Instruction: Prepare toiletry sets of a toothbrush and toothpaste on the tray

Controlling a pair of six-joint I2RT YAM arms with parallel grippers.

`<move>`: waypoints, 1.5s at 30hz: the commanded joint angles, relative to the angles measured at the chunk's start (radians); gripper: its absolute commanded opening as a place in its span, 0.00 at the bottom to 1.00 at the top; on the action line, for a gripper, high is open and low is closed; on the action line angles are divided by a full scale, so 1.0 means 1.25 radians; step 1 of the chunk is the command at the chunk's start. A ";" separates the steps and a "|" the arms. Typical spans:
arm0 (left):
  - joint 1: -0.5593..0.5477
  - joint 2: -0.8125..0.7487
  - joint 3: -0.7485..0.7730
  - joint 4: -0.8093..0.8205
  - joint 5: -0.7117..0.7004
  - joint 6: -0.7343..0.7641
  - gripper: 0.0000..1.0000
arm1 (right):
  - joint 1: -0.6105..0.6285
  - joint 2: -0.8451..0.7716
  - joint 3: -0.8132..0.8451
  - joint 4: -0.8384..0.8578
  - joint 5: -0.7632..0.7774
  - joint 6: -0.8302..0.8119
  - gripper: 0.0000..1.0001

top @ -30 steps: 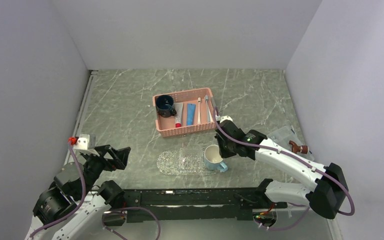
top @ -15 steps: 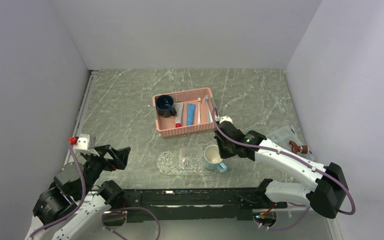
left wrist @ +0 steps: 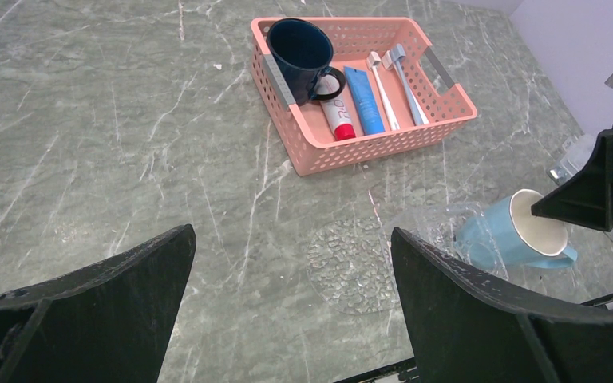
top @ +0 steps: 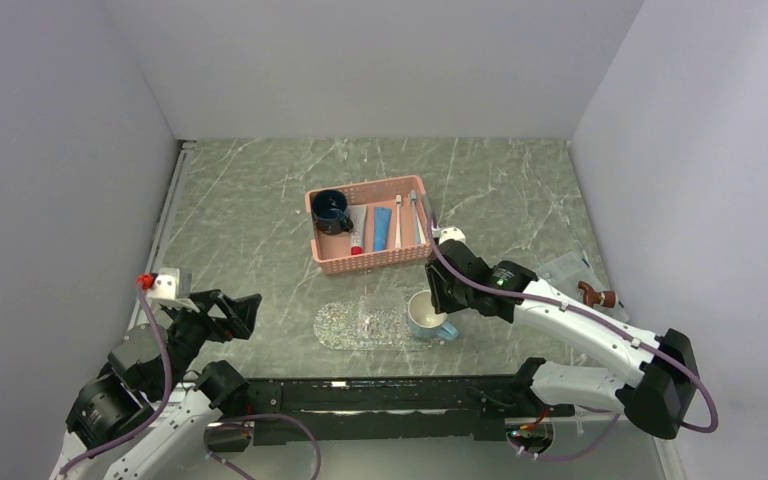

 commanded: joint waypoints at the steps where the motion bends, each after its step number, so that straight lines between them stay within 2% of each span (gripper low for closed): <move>1: 0.004 0.028 -0.002 0.028 0.014 0.011 1.00 | 0.013 -0.030 0.068 0.007 0.027 0.011 0.36; 11: 0.004 0.123 0.019 0.029 0.030 0.017 0.99 | 0.016 -0.052 0.128 -0.027 0.058 -0.006 0.42; 17: 0.004 0.165 0.013 0.087 0.036 0.024 0.99 | 0.016 -0.067 0.135 -0.042 0.073 -0.012 0.42; 24: 0.005 0.353 0.100 0.104 0.057 0.004 0.99 | 0.016 -0.112 0.118 -0.041 0.080 -0.006 0.43; 26: 0.004 0.430 0.144 0.100 0.065 -0.009 0.96 | 0.016 -0.125 0.109 -0.037 0.084 -0.003 0.43; 29: 0.005 0.536 0.209 0.094 0.064 -0.037 0.92 | 0.016 -0.138 0.097 -0.026 0.084 0.000 0.44; 37: 0.005 0.775 0.365 0.088 0.040 -0.174 0.90 | 0.016 -0.166 0.087 -0.007 0.060 -0.007 0.44; 45: 0.016 0.924 0.475 0.067 -0.012 -0.359 0.88 | 0.016 -0.222 0.084 -0.026 0.056 -0.016 0.45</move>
